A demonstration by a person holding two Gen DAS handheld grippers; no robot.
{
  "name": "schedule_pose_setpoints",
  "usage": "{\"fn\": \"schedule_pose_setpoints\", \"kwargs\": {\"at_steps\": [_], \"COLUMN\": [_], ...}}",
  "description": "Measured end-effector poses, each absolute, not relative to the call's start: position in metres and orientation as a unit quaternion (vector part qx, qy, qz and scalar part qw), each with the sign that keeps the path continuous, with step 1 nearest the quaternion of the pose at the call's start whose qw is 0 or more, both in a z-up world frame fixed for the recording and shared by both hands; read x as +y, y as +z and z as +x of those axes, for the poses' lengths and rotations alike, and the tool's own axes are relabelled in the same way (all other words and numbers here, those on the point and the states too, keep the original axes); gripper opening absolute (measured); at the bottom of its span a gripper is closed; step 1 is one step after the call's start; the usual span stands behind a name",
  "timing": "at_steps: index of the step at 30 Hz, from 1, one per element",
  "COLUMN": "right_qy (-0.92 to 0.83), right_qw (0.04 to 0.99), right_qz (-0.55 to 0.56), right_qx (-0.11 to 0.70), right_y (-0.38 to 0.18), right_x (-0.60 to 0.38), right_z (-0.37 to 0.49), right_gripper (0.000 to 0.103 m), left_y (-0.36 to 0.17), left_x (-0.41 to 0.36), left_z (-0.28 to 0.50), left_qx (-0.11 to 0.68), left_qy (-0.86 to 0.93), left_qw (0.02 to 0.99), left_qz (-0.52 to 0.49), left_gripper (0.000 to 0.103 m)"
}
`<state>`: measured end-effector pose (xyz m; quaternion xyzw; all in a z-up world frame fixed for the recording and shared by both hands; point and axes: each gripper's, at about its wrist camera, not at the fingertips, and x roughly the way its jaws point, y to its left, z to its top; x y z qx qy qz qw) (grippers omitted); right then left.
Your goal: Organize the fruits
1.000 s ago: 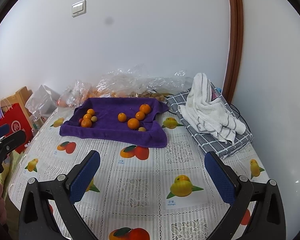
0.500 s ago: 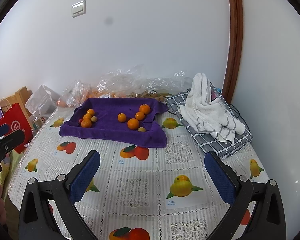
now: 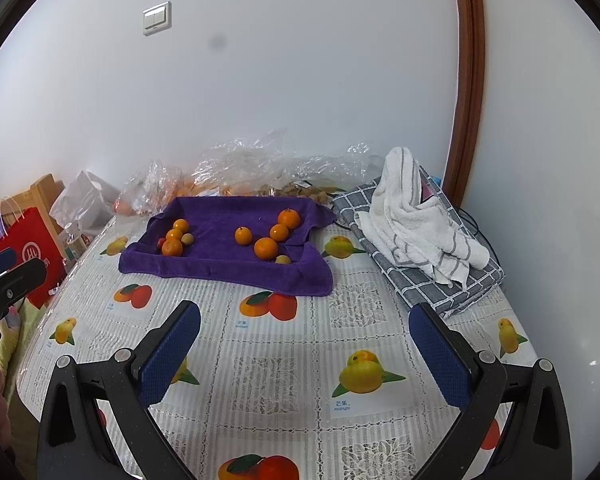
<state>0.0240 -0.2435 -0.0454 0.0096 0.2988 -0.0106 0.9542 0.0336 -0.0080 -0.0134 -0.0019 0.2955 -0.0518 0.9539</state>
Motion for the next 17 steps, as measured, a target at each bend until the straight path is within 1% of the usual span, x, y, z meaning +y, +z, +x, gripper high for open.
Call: {"fn": "schedule_pose_setpoints", "kwargs": {"at_steps": [17], "right_qy": [-0.008], "right_qw": [0.954], "right_qz": [0.007], "right_qx": [0.300], "right_y": [-0.0439], "right_x": [-0.2408], "right_z": [0.0247], "right_gripper": [0.103], "left_y": [-0.0094], "left_x": [-0.0099], "left_z": [0.0340], "left_qx": [0.292], "left_qy": [-0.045], "left_qw": [0.955], "left_qz": [0.003], "left_gripper": [0.102]}}
